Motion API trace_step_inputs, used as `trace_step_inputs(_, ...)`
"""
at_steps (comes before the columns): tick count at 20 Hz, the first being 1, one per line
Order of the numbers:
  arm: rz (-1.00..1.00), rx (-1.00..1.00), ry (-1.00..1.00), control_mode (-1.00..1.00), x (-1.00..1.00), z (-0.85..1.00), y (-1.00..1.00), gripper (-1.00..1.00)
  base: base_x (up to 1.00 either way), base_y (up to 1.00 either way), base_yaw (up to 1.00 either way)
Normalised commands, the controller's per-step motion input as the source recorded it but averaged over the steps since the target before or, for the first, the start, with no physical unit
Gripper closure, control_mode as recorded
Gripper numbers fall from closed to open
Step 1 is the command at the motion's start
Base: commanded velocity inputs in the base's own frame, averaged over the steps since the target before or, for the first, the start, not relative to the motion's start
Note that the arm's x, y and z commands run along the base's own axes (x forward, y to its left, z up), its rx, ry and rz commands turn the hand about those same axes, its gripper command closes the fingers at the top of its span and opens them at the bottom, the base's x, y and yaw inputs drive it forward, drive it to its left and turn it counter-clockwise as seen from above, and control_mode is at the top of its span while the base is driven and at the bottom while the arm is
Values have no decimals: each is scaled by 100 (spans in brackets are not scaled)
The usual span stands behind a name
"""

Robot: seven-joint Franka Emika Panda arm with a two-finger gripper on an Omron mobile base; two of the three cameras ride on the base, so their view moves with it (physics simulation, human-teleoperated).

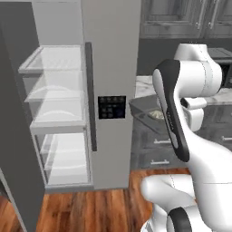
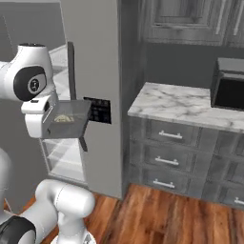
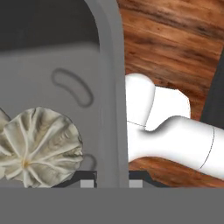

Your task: Place two dumplings into each of the tupperware containers and then place the containers in the fridge.

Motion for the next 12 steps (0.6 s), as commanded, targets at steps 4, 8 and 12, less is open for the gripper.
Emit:
trace_step_inputs(4,0,0,0,100,0,0,0,100,24,93,-18)
trace_step_inputs(8,0,0,0,100,0,0,0,100,42,79,-12)
trace_step_inputs(12,0,0,0,100,0,0,0,100,61,8,-4)
